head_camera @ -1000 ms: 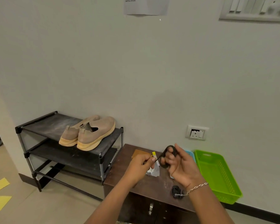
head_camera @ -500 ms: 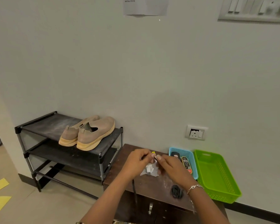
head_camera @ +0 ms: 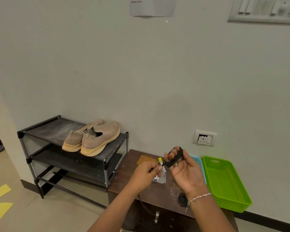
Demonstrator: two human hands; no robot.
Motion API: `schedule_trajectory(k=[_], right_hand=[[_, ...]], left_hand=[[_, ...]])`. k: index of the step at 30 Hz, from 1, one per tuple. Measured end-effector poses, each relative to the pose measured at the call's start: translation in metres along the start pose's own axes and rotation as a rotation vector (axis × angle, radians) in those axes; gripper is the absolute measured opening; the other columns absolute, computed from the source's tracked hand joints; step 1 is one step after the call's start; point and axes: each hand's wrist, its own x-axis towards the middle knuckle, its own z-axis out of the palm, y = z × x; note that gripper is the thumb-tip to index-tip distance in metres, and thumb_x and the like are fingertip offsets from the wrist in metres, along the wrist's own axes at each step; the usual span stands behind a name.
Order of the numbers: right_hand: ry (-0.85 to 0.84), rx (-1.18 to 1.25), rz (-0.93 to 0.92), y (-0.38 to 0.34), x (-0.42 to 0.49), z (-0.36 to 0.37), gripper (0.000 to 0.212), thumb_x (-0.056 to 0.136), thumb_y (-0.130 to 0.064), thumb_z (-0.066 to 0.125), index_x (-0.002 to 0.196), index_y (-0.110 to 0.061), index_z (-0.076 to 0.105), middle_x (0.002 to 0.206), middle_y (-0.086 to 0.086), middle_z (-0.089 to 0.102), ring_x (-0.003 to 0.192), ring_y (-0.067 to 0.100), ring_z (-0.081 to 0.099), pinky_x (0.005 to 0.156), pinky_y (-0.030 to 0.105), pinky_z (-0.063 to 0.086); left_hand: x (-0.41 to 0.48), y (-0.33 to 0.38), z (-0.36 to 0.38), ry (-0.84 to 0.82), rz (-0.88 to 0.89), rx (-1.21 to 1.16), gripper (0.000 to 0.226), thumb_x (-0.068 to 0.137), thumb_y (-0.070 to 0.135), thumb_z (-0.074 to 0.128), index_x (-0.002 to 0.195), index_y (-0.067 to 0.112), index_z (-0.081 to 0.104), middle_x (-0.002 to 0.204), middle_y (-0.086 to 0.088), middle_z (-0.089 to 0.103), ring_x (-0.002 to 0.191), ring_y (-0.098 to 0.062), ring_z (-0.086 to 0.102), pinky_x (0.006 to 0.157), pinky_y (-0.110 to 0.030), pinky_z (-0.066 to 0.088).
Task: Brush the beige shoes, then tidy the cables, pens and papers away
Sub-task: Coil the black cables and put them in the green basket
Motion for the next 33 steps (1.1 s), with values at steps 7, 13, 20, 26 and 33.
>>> schedule_trajectory(k=[7, 13, 20, 26, 33], right_hand=[[0.116, -0.656, -0.276, 0.002, 0.003, 0.000, 0.032, 0.096, -0.029, 0.038, 0.097, -0.007, 0.061, 0.093, 0.012, 0.069, 0.087, 0.021, 0.068, 0.073, 0.024, 0.057], [-0.029, -1.604, -0.190, 0.001, -0.004, -0.013, 0.040, 0.095, -0.037, 0.035, 0.074, -0.015, 0.061, 0.065, 0.002, 0.065, 0.061, 0.010, 0.061, 0.069, 0.029, 0.050], [0.058, -0.862, 0.257, -0.003, -0.016, 0.003, 0.041, 0.084, -0.038, 0.053, 0.054, -0.010, 0.056, 0.037, 0.000, 0.039, 0.033, 0.011, 0.033, 0.049, 0.025, 0.043], [0.153, -0.128, 0.143, 0.004, -0.011, 0.009, 0.038, 0.083, -0.028, 0.049, 0.057, -0.005, 0.063, 0.047, 0.005, 0.052, 0.037, 0.014, 0.051, 0.053, 0.026, 0.056], [0.186, -0.176, -0.027, 0.005, -0.007, 0.002, 0.037, 0.094, -0.016, 0.040, 0.078, 0.000, 0.070, 0.081, 0.017, 0.072, 0.073, 0.023, 0.072, 0.067, 0.030, 0.060]], left_hand=[[-0.005, 0.014, 0.006, -0.102, 0.144, 0.227, 0.030, 0.095, 0.028, 0.049, 0.081, 0.007, 0.065, 0.059, 0.010, 0.047, 0.054, -0.004, 0.042, 0.057, -0.020, 0.030], [0.008, 0.014, -0.011, 0.028, 0.212, 0.181, 0.051, 0.082, 0.055, 0.036, 0.082, 0.012, 0.064, 0.076, -0.007, 0.066, 0.070, -0.019, 0.060, 0.067, -0.040, 0.047], [0.009, 0.008, -0.015, 0.058, 0.122, 0.001, 0.027, 0.094, 0.026, 0.050, 0.069, 0.019, 0.056, 0.058, 0.015, 0.057, 0.058, 0.001, 0.051, 0.058, -0.016, 0.037], [-0.003, 0.003, 0.009, 0.072, 0.032, -0.107, 0.032, 0.095, 0.013, 0.048, 0.067, 0.028, 0.049, 0.056, 0.010, 0.044, 0.049, 0.002, 0.041, 0.054, -0.018, 0.031], [-0.013, 0.006, 0.018, 0.009, -0.091, -0.123, 0.014, 0.093, 0.017, 0.053, 0.079, 0.022, 0.055, 0.062, 0.009, 0.056, 0.044, 0.006, 0.049, 0.047, -0.013, 0.039]])
